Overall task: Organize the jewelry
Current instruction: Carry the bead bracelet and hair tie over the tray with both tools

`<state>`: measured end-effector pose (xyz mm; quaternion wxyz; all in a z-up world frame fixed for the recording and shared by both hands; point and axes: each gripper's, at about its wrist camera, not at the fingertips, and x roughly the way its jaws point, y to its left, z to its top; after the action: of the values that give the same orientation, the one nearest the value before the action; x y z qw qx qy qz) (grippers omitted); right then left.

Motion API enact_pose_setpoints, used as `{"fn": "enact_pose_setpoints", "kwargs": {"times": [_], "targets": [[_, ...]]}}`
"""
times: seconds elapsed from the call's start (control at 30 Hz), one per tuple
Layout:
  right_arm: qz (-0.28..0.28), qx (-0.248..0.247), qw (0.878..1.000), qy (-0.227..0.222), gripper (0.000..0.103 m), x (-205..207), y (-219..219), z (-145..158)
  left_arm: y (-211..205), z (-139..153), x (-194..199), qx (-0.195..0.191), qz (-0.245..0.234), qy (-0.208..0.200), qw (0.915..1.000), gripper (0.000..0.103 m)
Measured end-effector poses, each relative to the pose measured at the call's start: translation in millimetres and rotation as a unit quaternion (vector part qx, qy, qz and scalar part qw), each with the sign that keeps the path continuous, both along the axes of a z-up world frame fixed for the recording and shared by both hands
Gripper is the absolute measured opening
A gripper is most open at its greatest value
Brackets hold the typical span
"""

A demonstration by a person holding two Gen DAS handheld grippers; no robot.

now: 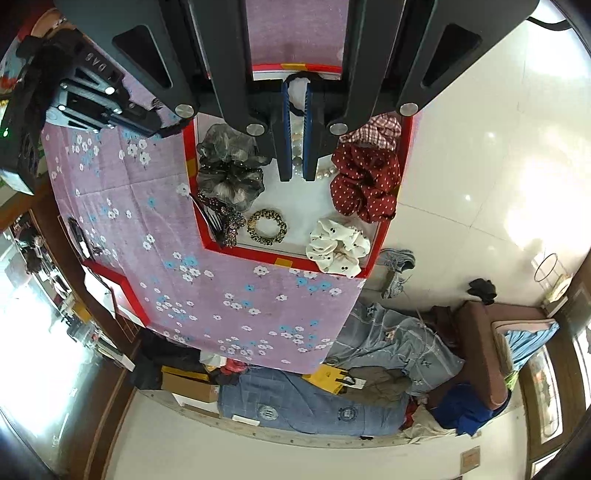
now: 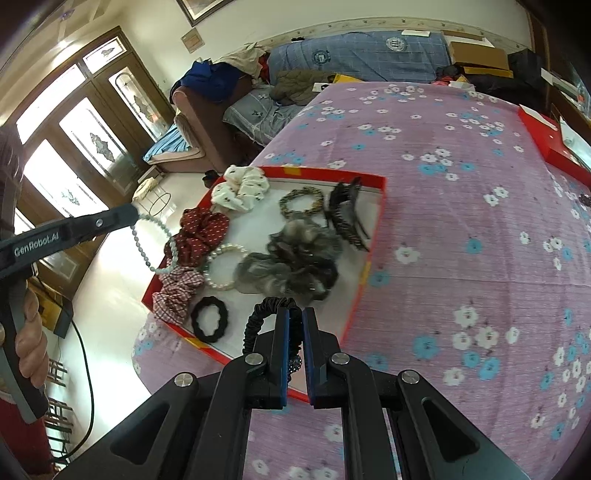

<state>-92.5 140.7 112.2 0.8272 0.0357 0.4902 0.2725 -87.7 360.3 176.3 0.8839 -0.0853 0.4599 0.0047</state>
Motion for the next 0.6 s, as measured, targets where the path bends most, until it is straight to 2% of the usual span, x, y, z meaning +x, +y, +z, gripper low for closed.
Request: {"fn": "enact_pose_setpoints", "kwargs": {"times": [0.1, 0.27, 0.6], "targets": [[0.003, 0.001, 1.000, 0.001, 0.008, -2, 11, -2, 1, 1, 7, -0.003, -0.014, -0.002, 0.9999, 0.005], [0.001, 0.002, 1.000, 0.005, 0.008, -4, 19, -7, -6, -1, 24, 0.014, -0.040, 0.000, 0.9991, 0.005], [-0.021, -0.002, 1.000, 0.016, 0.008, 1, 11, -14, -34, -23, 68, 0.041, -0.088, 0.021, 0.9950, 0.005]]}}
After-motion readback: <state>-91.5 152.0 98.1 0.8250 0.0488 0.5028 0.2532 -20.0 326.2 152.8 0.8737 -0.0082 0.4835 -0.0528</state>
